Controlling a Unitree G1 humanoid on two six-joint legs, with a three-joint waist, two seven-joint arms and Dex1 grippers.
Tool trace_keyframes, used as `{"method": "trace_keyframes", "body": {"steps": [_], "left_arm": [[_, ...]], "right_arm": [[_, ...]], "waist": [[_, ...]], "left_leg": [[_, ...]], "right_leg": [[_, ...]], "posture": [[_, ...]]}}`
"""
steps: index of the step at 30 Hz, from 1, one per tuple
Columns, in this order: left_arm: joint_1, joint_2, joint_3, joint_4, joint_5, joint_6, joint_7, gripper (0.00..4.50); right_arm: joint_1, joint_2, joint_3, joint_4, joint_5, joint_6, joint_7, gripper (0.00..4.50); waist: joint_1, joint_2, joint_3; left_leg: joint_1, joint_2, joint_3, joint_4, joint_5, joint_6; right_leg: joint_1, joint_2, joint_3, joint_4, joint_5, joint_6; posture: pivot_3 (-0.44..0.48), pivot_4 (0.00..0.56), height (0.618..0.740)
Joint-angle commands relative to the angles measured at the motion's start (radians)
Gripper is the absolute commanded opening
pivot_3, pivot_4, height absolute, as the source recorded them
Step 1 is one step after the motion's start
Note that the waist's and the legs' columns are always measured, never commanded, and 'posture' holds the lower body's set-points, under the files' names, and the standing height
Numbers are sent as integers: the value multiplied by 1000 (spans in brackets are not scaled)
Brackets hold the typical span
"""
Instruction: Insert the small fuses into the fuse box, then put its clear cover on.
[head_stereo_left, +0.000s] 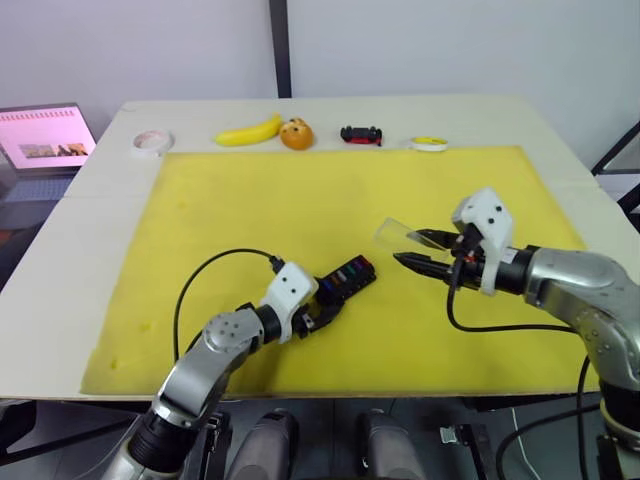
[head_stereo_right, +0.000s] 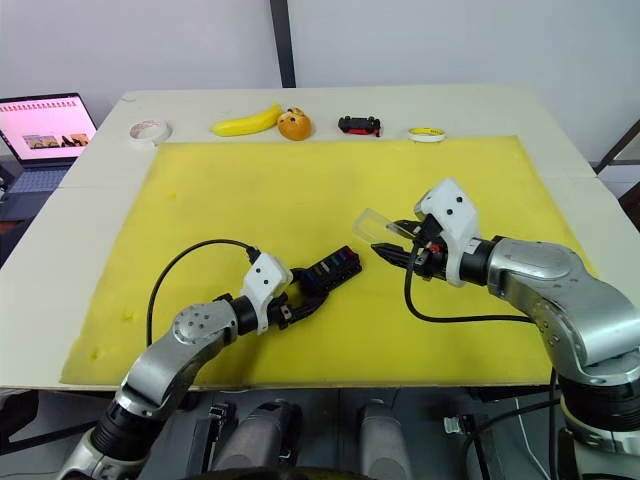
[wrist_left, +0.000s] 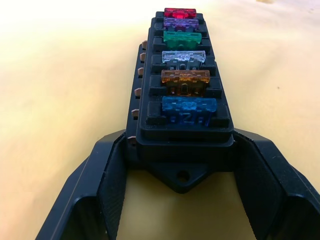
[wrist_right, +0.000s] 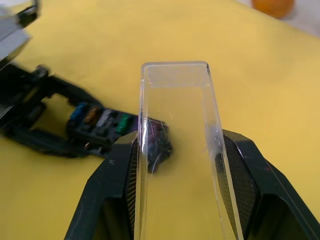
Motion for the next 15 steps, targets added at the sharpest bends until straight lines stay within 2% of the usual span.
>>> {"method": "trace_keyframes", "body": {"steps": [1,7,15], "left_arm": [[-61,52,-4,51,-21,-62,-136,2531],[-182,130,-15,194,-51,-208,-401,2531],[-313,110,-51,418,-35,-384,-639,2531]], "right_arm": [[-3,-47,-37,-43,45,-34,63,1720],[-16,-118,30,-78,80,-79,186,1720],[-116,-114,237,-53,-20,-143,217,1720]], "waist": [[0,0,0],[-2,0,0],[-2,0,0]], "left_leg": [[0,0,0,0,0,0],[0,1,0,0,0,0],[-1,1,0,0,0,0]], "right_leg": [[0,0,0,0,0,0],[0,0,-1,0,0,0],[0,0,-1,-1,0,0]], "posture": [[0,150,740],[0,150,740],[0,150,740]]}}
